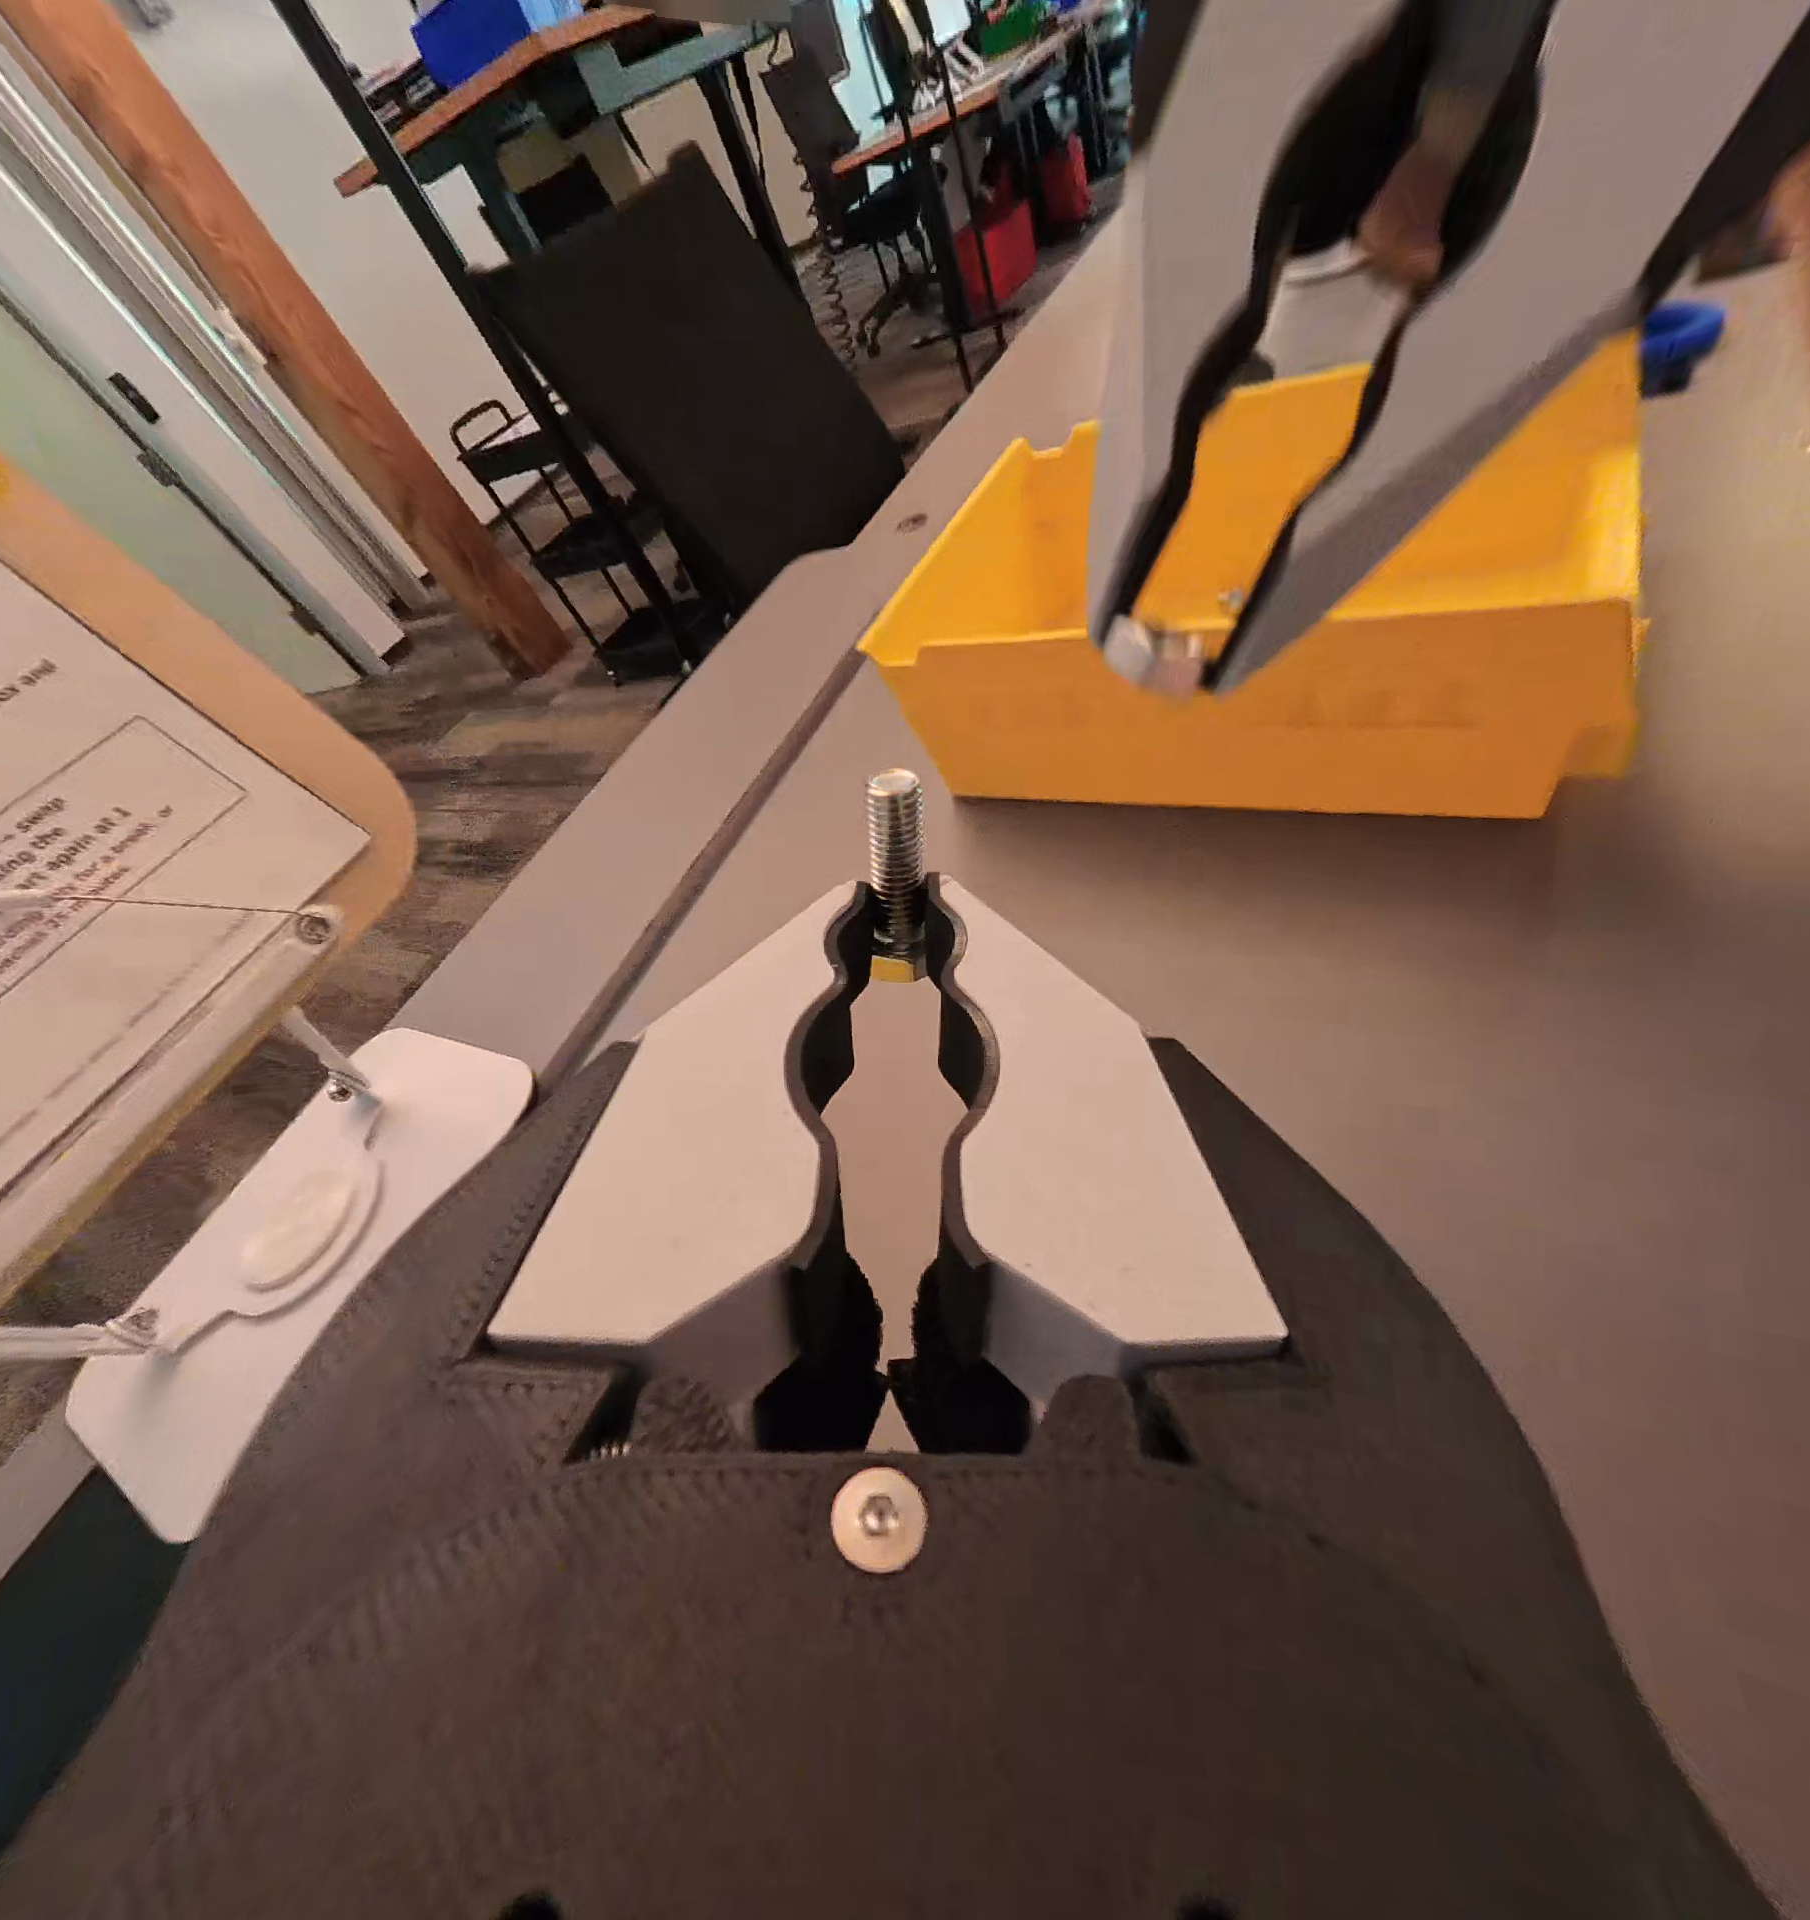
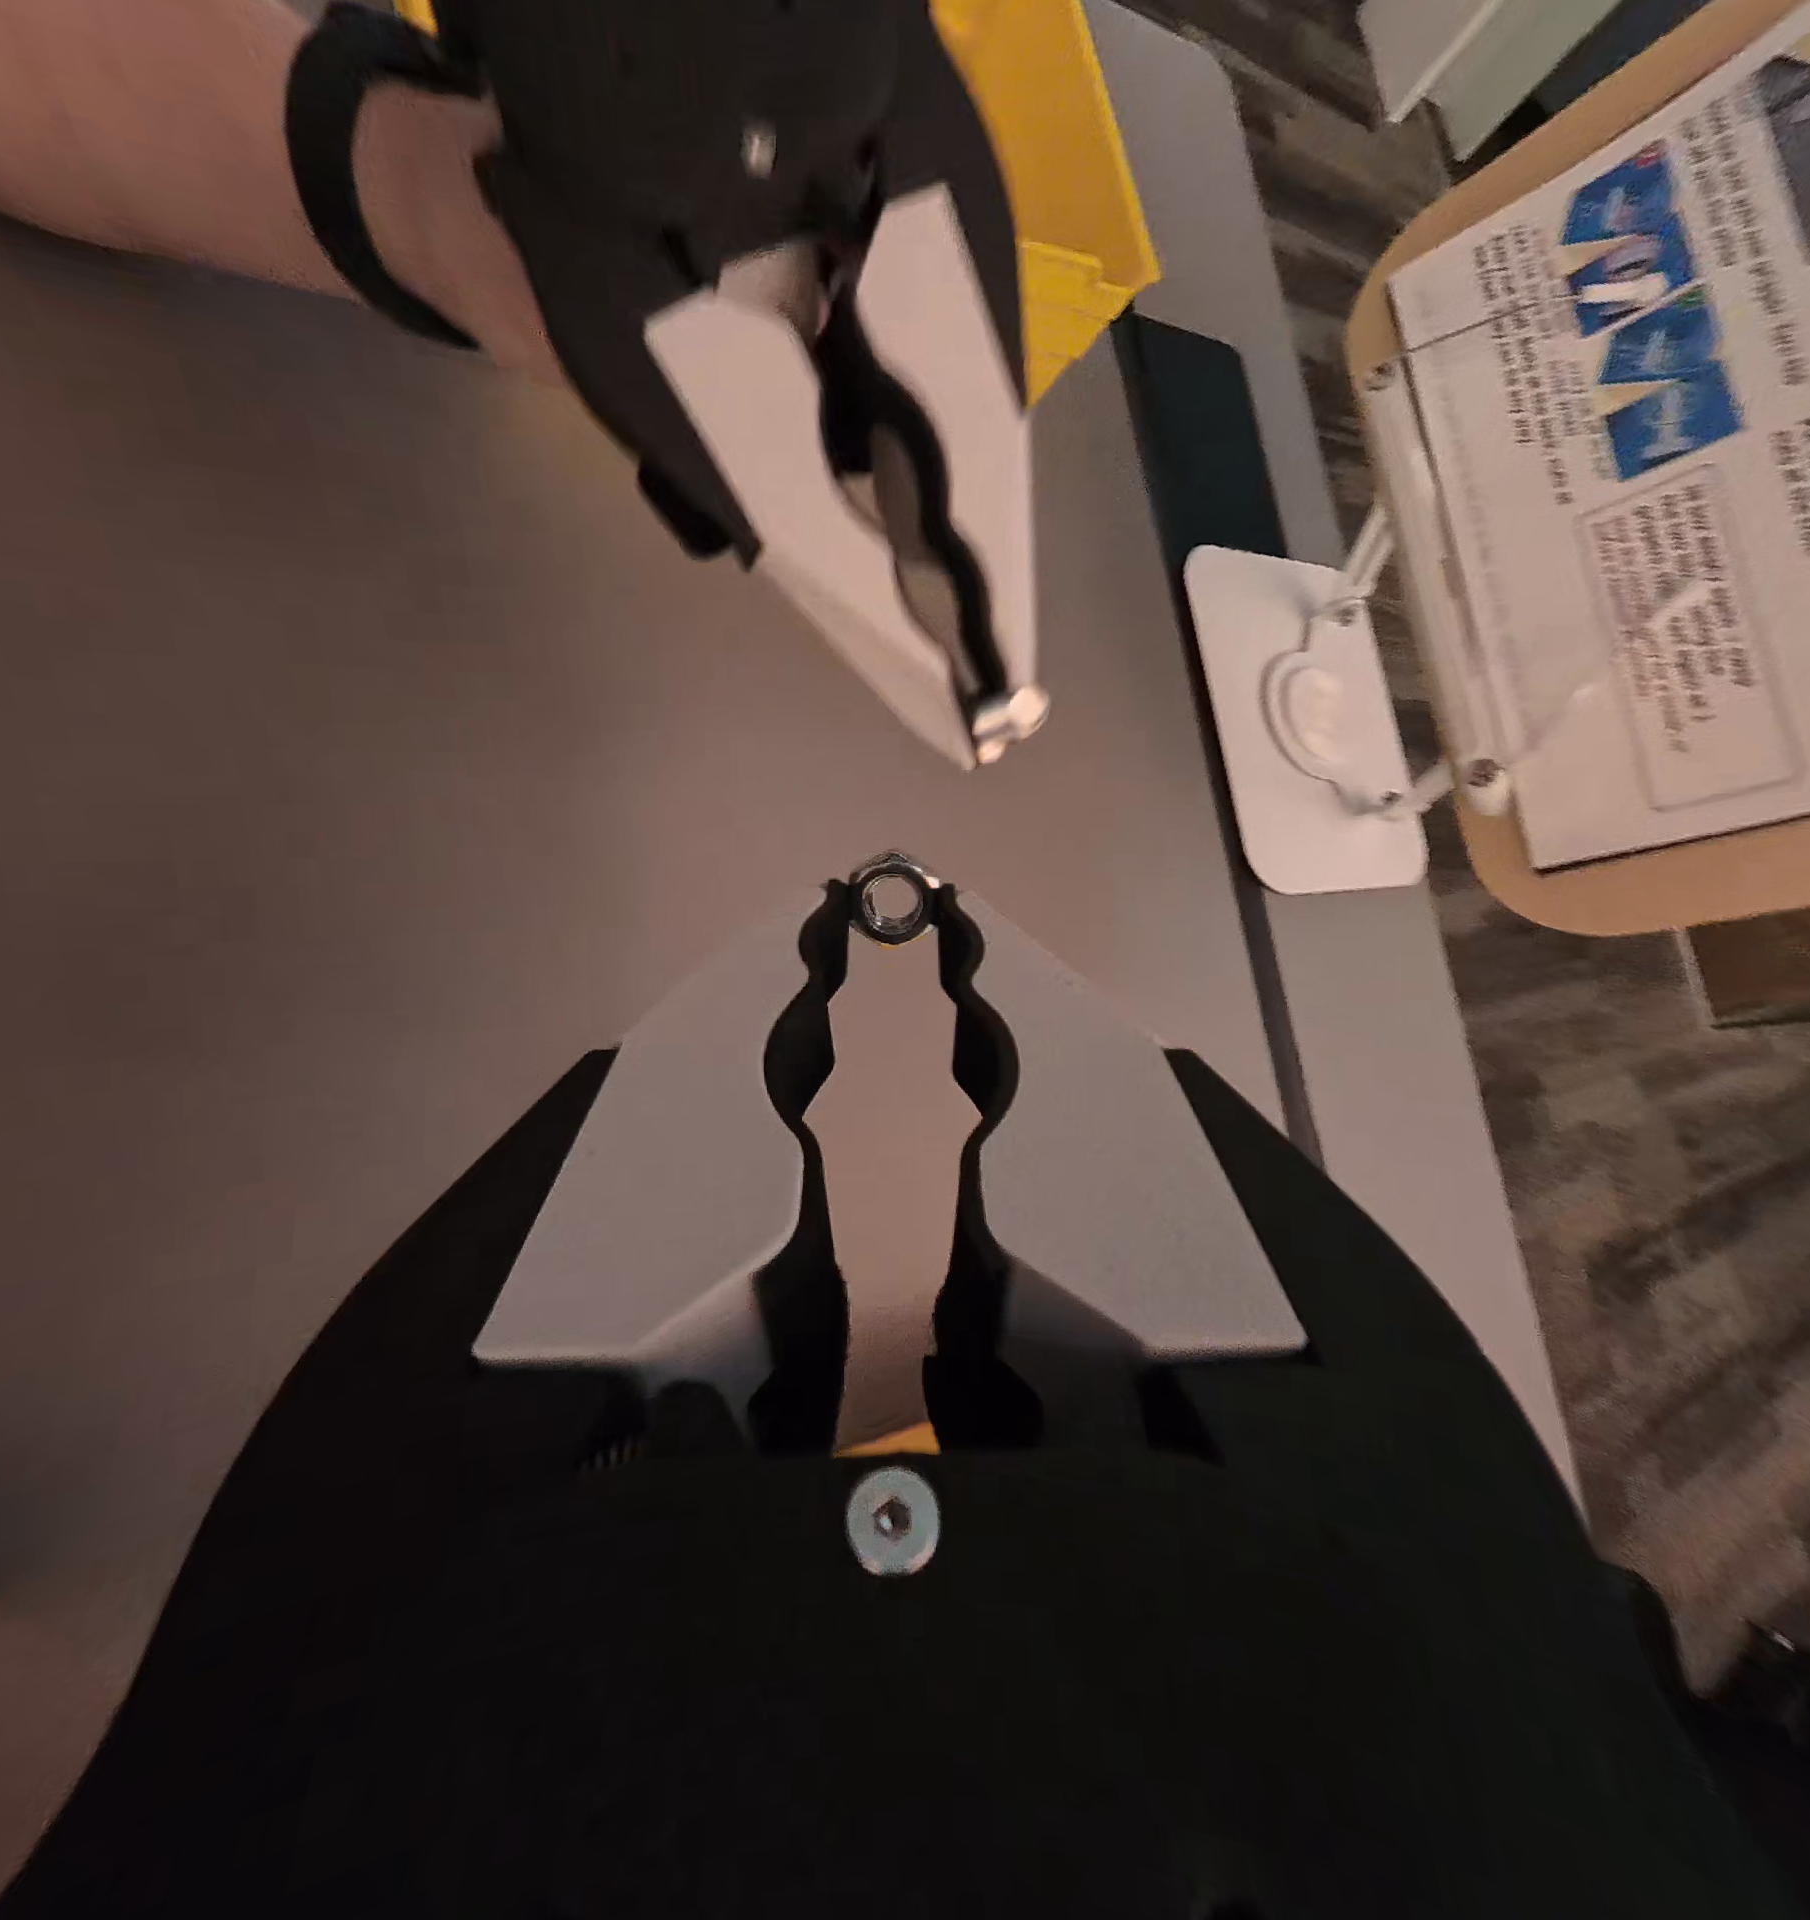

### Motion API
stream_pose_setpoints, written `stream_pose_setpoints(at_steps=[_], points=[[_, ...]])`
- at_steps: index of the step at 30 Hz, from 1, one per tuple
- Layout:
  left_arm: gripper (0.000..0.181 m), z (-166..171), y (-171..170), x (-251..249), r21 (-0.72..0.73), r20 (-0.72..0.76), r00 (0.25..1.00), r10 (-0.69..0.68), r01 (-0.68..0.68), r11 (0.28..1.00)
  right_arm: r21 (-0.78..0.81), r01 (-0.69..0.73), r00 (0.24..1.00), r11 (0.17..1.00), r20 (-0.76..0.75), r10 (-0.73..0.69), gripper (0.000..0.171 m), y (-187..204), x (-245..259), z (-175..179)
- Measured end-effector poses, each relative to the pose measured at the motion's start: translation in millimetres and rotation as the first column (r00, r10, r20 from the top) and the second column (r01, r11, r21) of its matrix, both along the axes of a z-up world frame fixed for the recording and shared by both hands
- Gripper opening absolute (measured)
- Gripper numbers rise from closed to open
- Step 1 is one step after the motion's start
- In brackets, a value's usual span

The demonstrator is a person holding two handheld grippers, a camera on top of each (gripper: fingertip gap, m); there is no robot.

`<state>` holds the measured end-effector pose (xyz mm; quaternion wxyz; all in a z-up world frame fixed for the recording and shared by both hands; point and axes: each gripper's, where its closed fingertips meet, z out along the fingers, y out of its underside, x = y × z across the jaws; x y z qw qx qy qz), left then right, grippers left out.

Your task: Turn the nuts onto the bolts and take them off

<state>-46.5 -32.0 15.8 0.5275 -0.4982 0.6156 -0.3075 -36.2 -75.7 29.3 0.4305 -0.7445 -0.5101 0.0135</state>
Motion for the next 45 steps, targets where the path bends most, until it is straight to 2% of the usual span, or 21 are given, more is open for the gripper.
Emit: stream_pose_setpoints(at_steps=[6,10,19,35,45], points=[[0.007,-55.4,-14.7,25.0,0.143,-0.075,0.997,-0.020,0.031,0.989,0.002,0.022,0.987,1.000,0.162,-0.022,0.016,-3.2,10.0,-14.3],[0.007,-52.1,-24.0,23.1,0.285,-0.071,0.996,-0.058,0.076,0.955,-0.051,0.028,0.973,0.998,0.230,-0.016,0.016,-1.2,9.0,-29.8],[0.007,-43.9,-29.7,17.4,0.393,-0.089,0.994,-0.069,0.099,0.914,-0.011,-0.011,0.957,1.000,0.289,0.014,0.016,-4.8,-2.3,-27.1],[0.007,-35.2,-48.3,13.1,0.395,-0.081,0.985,-0.149,0.169,0.903,0.000,-0.050,0.931,0.999,0.361,0.047,0.017,-12.4,-9.7,-29.3],[0.007,-30.8,-75.8,2.7,0.315,-0.131,0.943,-0.307,0.333,0.889,-0.002,-0.136,0.923,0.991,0.364,0.128,0.017,-38.7,-22.3,-22.9]])
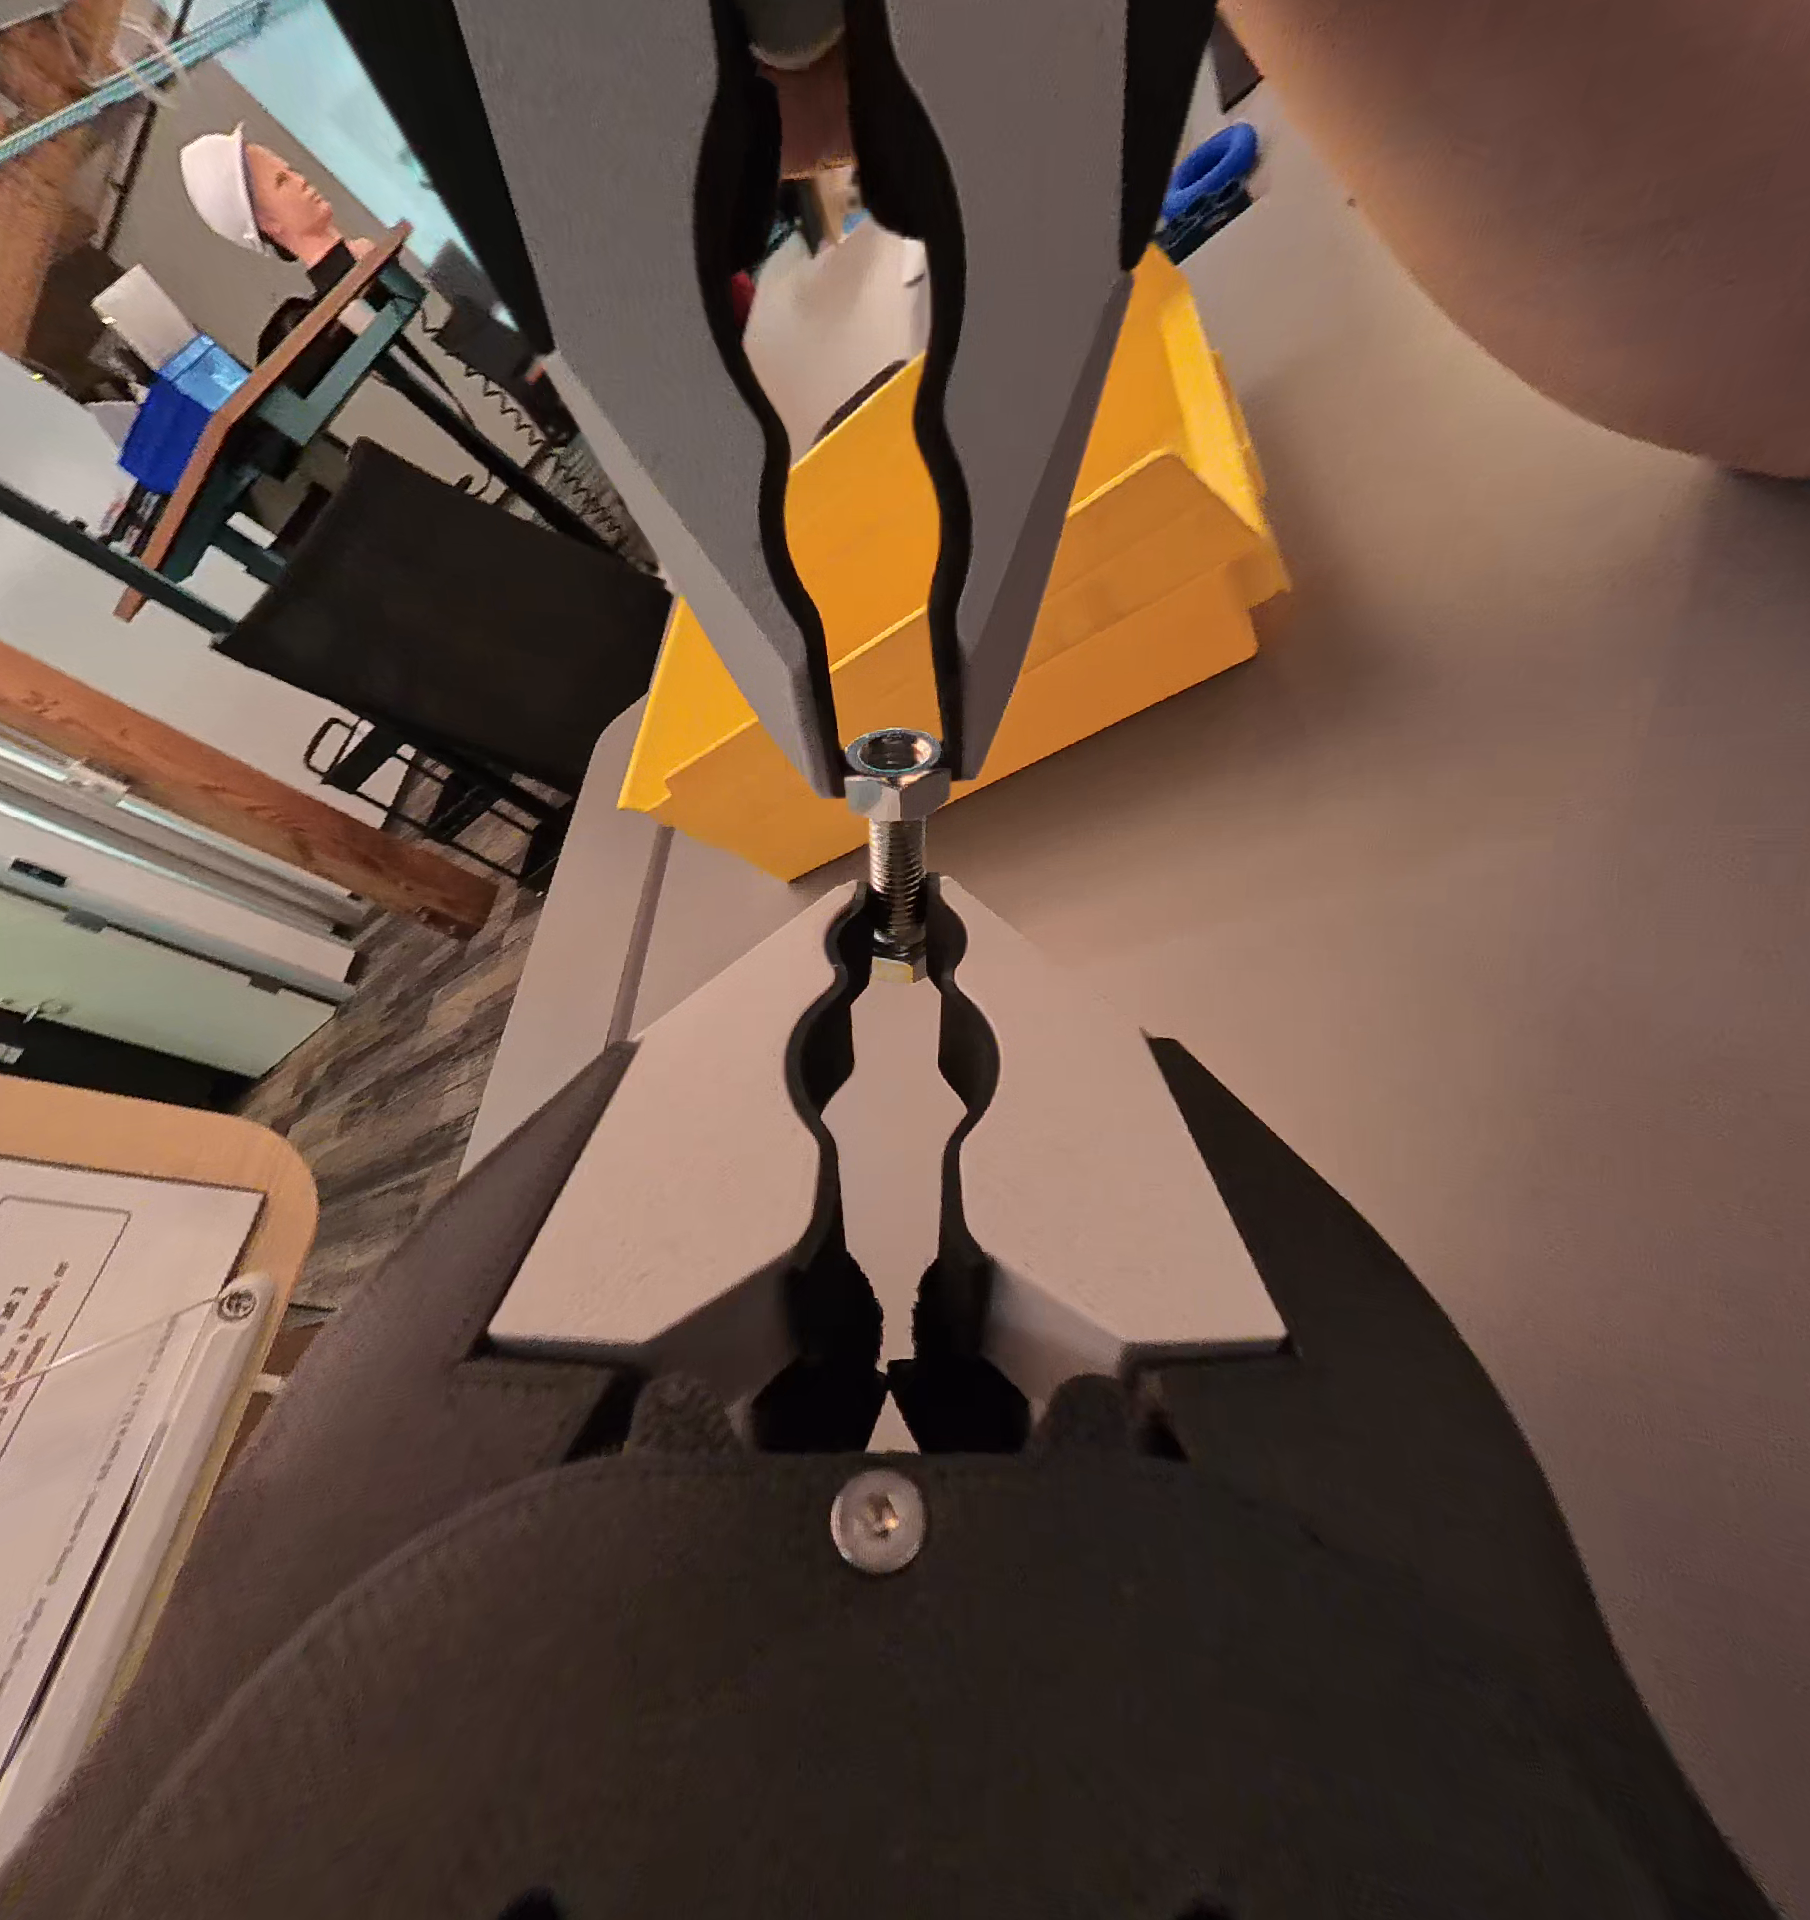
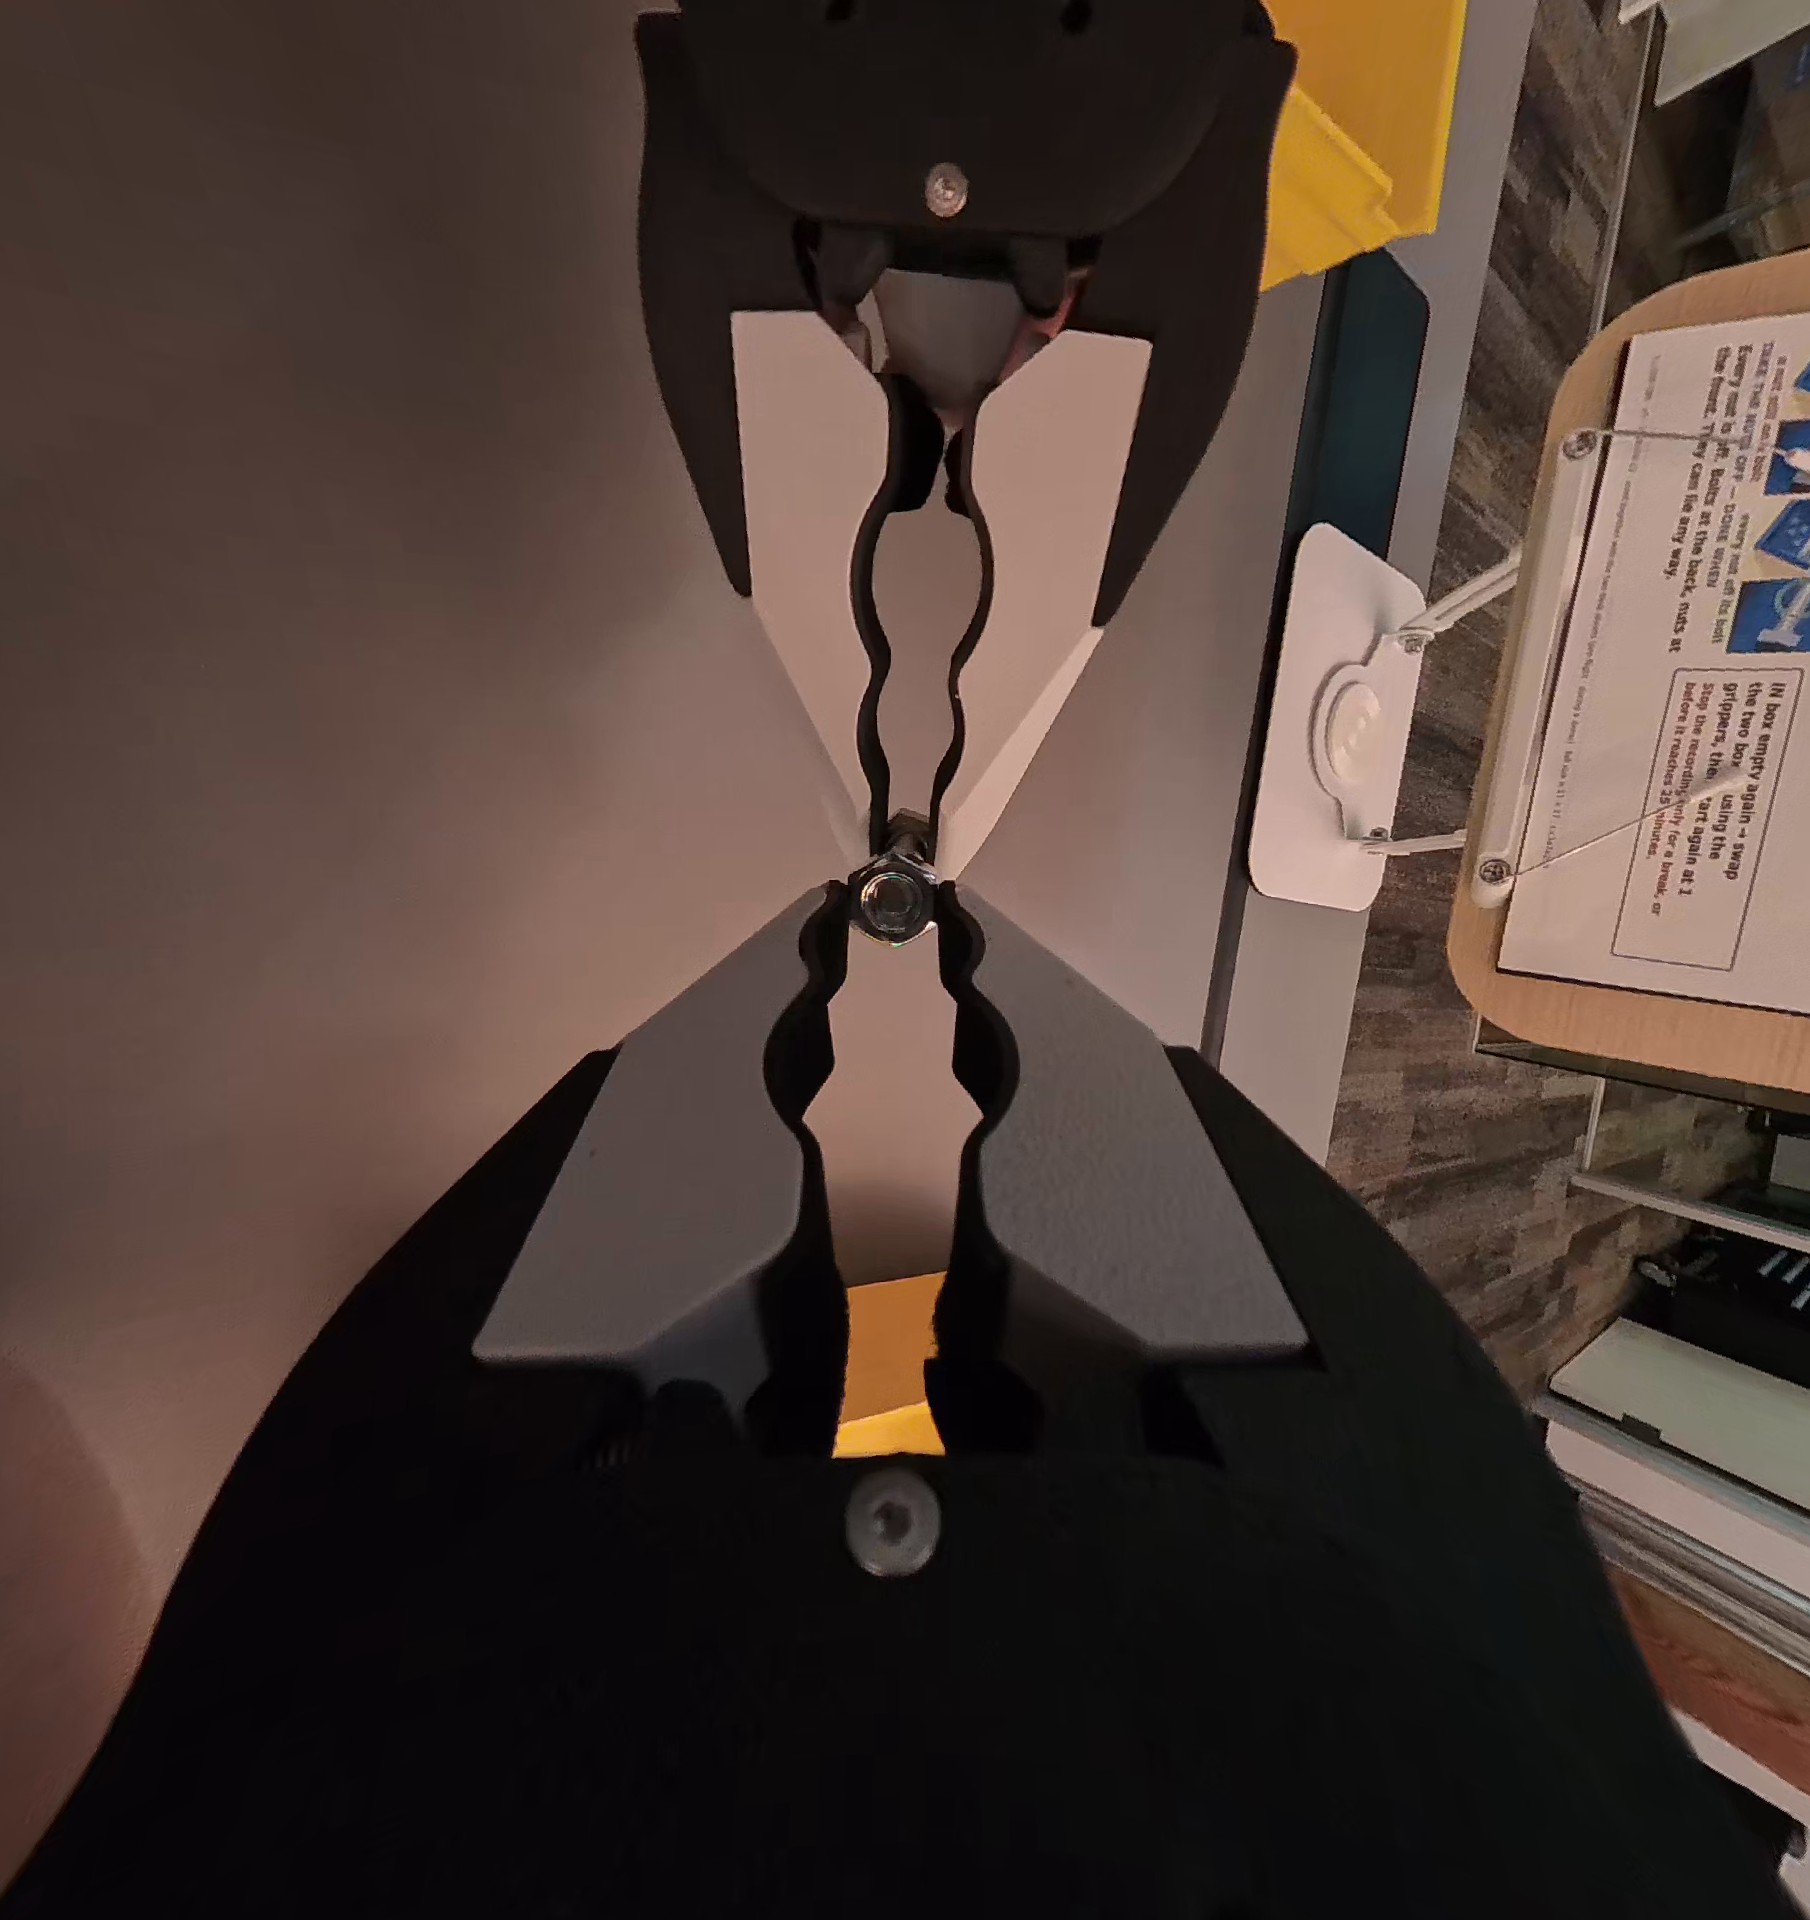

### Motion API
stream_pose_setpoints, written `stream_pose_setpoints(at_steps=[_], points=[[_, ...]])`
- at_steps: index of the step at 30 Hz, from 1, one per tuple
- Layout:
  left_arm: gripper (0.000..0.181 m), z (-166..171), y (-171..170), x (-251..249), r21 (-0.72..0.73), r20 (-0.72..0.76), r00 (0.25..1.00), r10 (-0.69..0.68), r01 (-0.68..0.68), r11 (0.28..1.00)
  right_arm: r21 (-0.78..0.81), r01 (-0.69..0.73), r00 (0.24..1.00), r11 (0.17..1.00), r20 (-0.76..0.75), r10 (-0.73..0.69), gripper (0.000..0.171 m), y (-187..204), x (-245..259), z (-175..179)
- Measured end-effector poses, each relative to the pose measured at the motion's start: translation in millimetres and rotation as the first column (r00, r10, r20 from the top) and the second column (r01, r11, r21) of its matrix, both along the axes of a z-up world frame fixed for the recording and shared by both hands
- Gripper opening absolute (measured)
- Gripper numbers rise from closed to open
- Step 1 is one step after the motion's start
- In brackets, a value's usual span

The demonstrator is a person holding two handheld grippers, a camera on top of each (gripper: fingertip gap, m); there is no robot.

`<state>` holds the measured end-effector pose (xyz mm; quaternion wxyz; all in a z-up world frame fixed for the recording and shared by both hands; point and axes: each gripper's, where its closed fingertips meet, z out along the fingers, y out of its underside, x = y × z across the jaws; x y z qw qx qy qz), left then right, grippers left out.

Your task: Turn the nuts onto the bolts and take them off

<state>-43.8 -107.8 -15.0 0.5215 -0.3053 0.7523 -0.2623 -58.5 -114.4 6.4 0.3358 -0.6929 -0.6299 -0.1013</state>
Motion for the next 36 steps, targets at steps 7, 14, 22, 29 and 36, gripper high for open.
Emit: stream_pose_setpoints(at_steps=[7,14,22,29,36], points=[[0.007,3.0,-16.0,-5.4,0.016,-0.044,0.998,-0.051,0.052,0.999,0.016,-0.050,0.999,0.999,0.010,0.050,0.017,-14.2,-7.9,3.9],[0.007,8.2,-4.2,-3.6,0.024,-0.043,0.999,0.024,-0.023,0.999,-0.003,0.095,0.995,0.995,-0.042,-0.095,0.016,-2.4,-3.7,8.7],[0.007,20.7,34.7,-6.7,0.018,-0.072,0.966,0.248,-0.247,0.969,-0.166,0.349,0.872,0.922,-0.303,-0.385,0.016,36.1,-2.2,22.1],[0.007,27.9,59.4,-13.9,0.029,-0.105,0.902,0.419,-0.418,0.908,-0.396,0.447,0.646,0.802,-0.478,-0.596,0.016,59.3,-3.4,28.4],[0.007,31.8,68.2,-18.0,-0.009,-0.114,0.879,0.463,-0.466,0.884,-0.495,0.424,0.528,0.758,-0.545,-0.651,0.016,68.6,-7.1,33.1]])
